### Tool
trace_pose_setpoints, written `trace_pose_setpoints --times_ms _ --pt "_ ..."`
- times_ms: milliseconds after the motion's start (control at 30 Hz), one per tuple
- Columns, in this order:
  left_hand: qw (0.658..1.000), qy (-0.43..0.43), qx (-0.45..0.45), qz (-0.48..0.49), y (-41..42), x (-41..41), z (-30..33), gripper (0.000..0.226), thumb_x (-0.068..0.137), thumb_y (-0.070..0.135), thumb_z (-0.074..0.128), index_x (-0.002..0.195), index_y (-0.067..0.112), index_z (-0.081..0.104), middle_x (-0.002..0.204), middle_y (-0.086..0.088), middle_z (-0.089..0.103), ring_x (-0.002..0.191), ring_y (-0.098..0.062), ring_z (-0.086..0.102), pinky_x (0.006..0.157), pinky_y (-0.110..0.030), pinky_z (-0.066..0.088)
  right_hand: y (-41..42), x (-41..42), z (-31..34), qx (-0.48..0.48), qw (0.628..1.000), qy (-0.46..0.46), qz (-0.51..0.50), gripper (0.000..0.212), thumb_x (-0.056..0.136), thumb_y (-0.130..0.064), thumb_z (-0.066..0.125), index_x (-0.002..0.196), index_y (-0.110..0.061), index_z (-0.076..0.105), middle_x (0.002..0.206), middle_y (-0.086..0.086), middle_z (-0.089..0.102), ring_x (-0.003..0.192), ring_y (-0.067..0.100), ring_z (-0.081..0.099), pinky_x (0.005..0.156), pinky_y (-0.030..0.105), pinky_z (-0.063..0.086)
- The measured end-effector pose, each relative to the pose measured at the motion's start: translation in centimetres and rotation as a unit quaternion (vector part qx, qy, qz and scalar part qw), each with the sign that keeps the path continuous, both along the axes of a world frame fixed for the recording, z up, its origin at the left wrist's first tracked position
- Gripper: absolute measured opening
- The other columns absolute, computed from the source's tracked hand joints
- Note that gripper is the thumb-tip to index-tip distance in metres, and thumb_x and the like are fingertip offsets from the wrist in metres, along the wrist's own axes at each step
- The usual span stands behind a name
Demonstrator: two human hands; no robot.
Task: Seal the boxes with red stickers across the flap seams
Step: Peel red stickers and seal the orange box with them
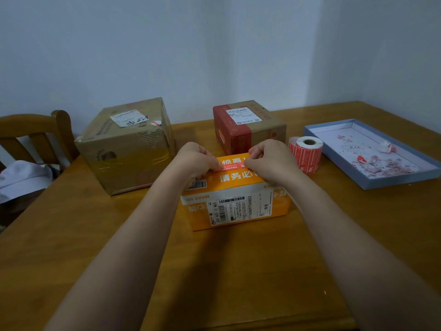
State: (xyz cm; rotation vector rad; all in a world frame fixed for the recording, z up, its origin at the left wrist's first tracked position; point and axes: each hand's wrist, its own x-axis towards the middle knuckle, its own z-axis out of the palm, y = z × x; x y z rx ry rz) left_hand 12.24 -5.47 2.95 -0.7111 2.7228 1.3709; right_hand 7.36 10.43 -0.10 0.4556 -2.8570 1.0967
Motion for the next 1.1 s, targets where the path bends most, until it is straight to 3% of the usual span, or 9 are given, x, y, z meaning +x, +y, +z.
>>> trace_pose_setpoints --times_ms 167,267,400,600,700,833,967,1100 --pt "1.0 -0.011 -0.004 -0.004 -0.1 -0.3 0.0 0.027 0.08 0.02 0.077 0.103 0.008 0.066 0.078 -0.006 0.067 0.056 -0.011 0.053 0.053 -0.024 0.045 0.0 0.2 0.7 0.039 0.999 -0.019 0.005 0.009 0.084 -0.031 0.066 0.085 -0.032 0.058 0.128 0.003 0.051 0.126 0.026 0.033 0.092 0.038 0.034" --pt "1.0 -0.007 -0.001 0.005 -0.3 -0.3 -0.3 0.044 0.078 0.021 0.079 0.113 0.013 0.055 0.078 -0.005 0.068 0.058 -0.011 0.057 0.063 -0.028 0.053 0.2 0.1 1.1 0.028 0.997 -0.068 0.014 0.03 0.086 -0.029 0.066 0.111 -0.032 0.052 0.136 0.004 0.039 0.131 0.025 0.028 0.091 0.037 0.032" --pt "1.0 -0.011 0.017 0.012 -0.5 -0.6 -0.3 0.072 0.078 0.019 0.08 0.138 0.018 0.041 0.086 -0.004 0.068 0.06 -0.01 0.059 0.069 -0.028 0.056 0.4 0.0 1.7 0.017 0.994 -0.108 0.029 0.036 0.09 -0.029 0.063 0.123 -0.034 0.051 0.138 0.004 0.04 0.134 0.025 0.026 0.101 0.042 0.034" --pt "0.998 -0.046 0.032 -0.012 -0.9 -1.1 -0.1 0.056 0.081 0.015 0.075 0.133 0.016 0.054 0.088 -0.01 0.071 0.057 -0.01 0.053 0.06 -0.024 0.045 0.1 -0.1 1.8 -0.019 0.99 -0.143 0.008 0.023 0.092 -0.021 0.061 0.11 -0.035 0.058 0.128 0.005 0.044 0.132 0.026 0.03 0.104 0.044 0.039" --pt "0.997 -0.066 0.028 -0.011 -0.8 -1.4 0.1 0.045 0.083 0.014 0.074 0.125 0.017 0.059 0.085 -0.008 0.068 0.054 -0.009 0.05 0.052 -0.021 0.044 -0.1 -0.4 1.9 -0.021 0.989 -0.148 0.001 0.027 0.092 -0.017 0.061 0.114 -0.033 0.06 0.126 0.005 0.044 0.132 0.027 0.029 0.105 0.043 0.038" --pt "0.996 -0.083 0.017 -0.008 -0.9 -1.5 0.2 0.034 0.083 0.013 0.074 0.114 0.018 0.061 0.078 -0.006 0.065 0.051 -0.008 0.049 0.04 -0.019 0.038 -0.6 -0.9 1.8 -0.029 0.988 -0.148 -0.008 0.03 0.089 -0.009 0.062 0.102 -0.036 0.059 0.106 -0.001 0.042 0.13 0.026 0.027 0.094 0.038 0.037" --pt "0.996 -0.086 0.009 -0.013 -0.7 -1.6 0.3 0.03 0.083 0.012 0.073 0.111 0.017 0.062 0.073 -0.004 0.062 0.049 -0.009 0.047 0.04 -0.019 0.036 -0.7 -1.6 1.4 -0.02 0.99 -0.142 -0.002 0.03 0.087 -0.01 0.064 0.096 -0.038 0.057 0.122 -0.001 0.049 0.129 0.026 0.028 0.094 0.038 0.036" --pt "0.997 -0.074 0.002 -0.019 -0.6 -1.2 0.3 0.031 0.084 0.016 0.073 0.112 0.018 0.061 0.068 -0.003 0.06 0.048 -0.007 0.047 0.035 -0.018 0.035 -0.5 -2.0 1.1 -0.033 0.987 -0.154 0.0 0.023 0.088 -0.012 0.063 0.092 -0.035 0.06 0.108 -0.002 0.046 0.128 0.025 0.033 0.097 0.037 0.041"
